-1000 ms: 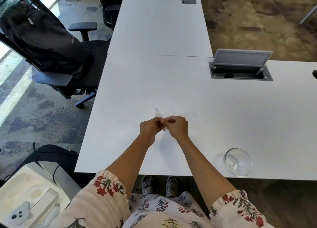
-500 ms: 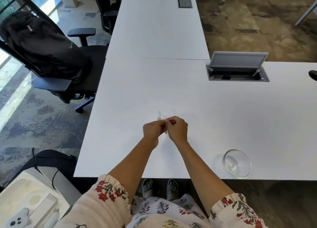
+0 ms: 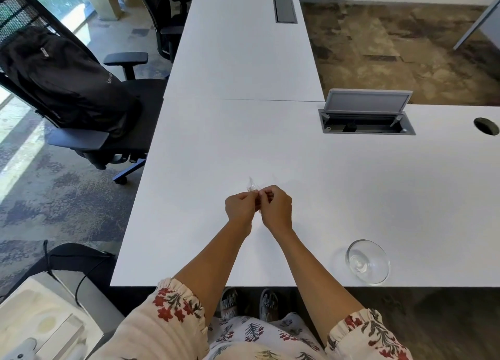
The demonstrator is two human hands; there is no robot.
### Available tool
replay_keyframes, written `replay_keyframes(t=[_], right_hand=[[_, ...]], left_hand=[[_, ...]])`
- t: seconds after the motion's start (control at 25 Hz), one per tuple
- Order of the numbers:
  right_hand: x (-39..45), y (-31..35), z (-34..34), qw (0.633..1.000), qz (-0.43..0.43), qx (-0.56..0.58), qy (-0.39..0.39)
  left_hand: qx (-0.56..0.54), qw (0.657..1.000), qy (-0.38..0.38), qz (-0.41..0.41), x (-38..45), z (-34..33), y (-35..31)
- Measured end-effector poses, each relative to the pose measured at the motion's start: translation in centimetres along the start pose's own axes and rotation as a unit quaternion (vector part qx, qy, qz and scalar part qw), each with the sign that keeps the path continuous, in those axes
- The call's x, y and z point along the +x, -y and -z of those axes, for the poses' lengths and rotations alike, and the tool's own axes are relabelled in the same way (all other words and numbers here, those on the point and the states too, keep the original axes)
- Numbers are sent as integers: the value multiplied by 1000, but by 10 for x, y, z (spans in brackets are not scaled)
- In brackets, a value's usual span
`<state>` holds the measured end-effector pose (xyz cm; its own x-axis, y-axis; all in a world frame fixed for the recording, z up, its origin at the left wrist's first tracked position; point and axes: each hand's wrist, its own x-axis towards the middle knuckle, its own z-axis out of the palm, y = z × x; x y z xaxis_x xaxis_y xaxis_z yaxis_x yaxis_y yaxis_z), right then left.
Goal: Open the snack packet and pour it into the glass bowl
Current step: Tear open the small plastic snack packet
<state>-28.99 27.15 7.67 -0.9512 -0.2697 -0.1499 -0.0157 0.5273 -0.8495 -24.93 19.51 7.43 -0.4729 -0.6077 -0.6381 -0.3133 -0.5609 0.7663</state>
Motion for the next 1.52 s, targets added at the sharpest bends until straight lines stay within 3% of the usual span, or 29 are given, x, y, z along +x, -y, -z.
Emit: replay_keyframes(t=[0.48, 1.2, 1.52], right_hand=[[-1, 7, 1, 998, -26, 18, -51], [-2, 7, 4, 998, -30, 13, -61], [7, 6, 10, 996, -53, 31, -69]], left_hand=[[112, 992, -36, -46, -9, -11, -8], [136, 987, -30, -85, -12, -9, -5], [85, 994, -15, -63, -16, -12, -7]])
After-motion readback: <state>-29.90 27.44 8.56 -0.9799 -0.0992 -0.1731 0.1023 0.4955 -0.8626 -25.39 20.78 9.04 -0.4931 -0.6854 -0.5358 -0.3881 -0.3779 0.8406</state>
